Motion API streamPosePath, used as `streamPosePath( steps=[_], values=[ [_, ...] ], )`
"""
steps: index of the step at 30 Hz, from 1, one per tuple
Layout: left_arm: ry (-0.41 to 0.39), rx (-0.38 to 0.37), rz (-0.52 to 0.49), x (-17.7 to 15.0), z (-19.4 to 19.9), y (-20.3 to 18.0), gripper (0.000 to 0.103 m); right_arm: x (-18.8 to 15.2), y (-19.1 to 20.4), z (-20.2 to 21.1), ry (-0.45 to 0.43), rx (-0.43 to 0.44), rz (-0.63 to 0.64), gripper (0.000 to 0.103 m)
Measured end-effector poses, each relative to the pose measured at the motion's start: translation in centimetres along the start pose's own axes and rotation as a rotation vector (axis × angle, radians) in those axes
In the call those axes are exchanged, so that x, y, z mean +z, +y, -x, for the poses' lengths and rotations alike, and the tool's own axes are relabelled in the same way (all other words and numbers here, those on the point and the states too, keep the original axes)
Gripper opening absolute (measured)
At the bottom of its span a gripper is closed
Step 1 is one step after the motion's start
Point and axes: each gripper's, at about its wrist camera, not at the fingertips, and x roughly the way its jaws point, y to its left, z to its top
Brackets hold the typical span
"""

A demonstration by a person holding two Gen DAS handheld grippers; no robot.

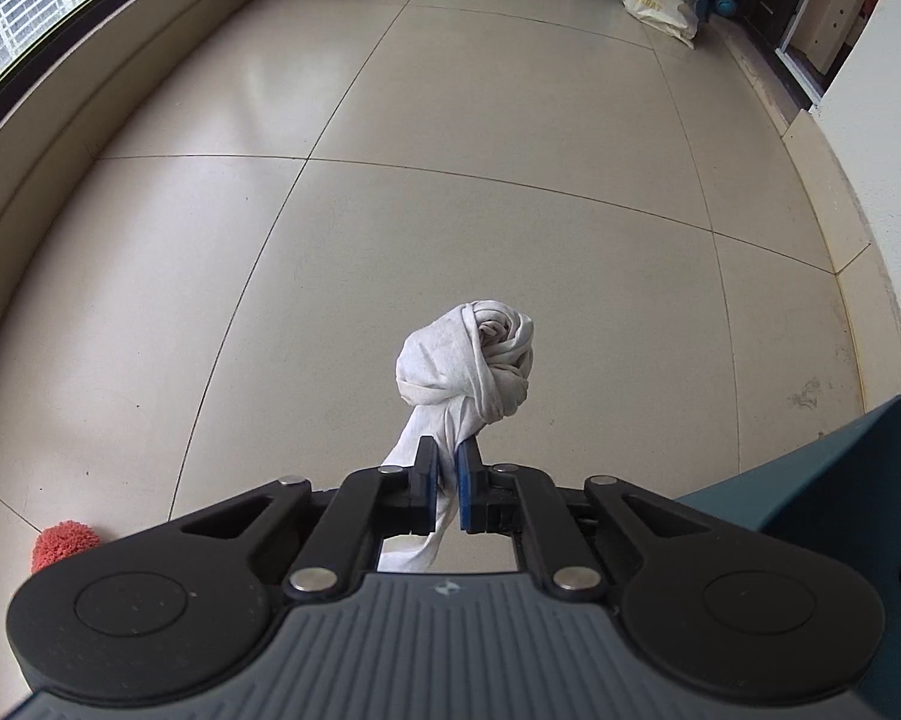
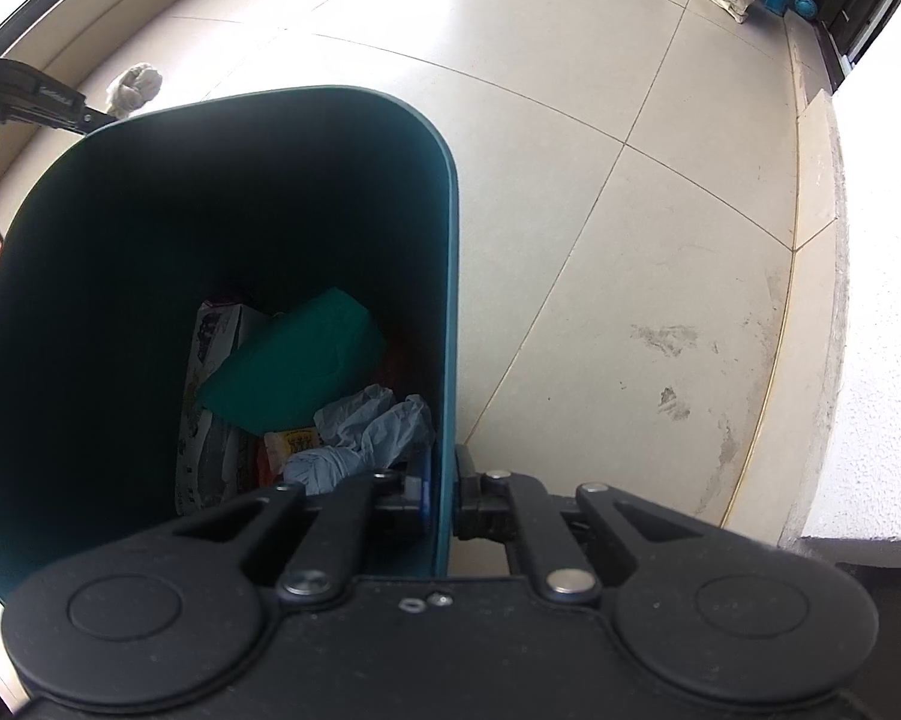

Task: Collect trash
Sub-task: 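Carry the white tissue into the wastebasket and release it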

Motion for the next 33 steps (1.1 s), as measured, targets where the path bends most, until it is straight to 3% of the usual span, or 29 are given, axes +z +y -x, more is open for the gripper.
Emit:
streamPosePath(
  steps=[8,14,20,23,26,29,33],
  values=[
    [-0.065,-0.040,-0.100,-1.8,8.4,-5.7,0.006,-0.2,-0.1,1.2,-0.032,-0.007,-0.026,0.003],
    [-0.048,-0.132,-0.179,-3.9,10.4,-10.8,0.006,-0.6,-0.1,1.8,-0.051,0.001,-0.026,0.003],
    [0.064,-0.180,-0.240,-5.6,5.6,-17.1,0.006,-0.6,-0.4,1.9,-0.057,0.008,-0.018,0.003],
    [0.083,-0.150,-0.269,-6.8,3.6,-18.7,0.006,-0.6,-0.6,2.1,-0.061,0.014,-0.013,0.003],
    [0.143,-0.144,-0.257,-7.4,1.1,-19.8,0.006,-0.7,-0.7,2.2,-0.065,0.021,-0.014,0.004],
    [0.143,-0.123,-0.266,-7.9,-0.4,-20.1,0.007,-0.7,-0.8,2.3,-0.065,0.024,-0.014,0.004],
    [0.190,-0.155,-0.220,-7.9,-1.3,-19.4,0.013,-0.7,-0.8,2.4,-0.066,0.024,-0.010,0.004]
  ],
)
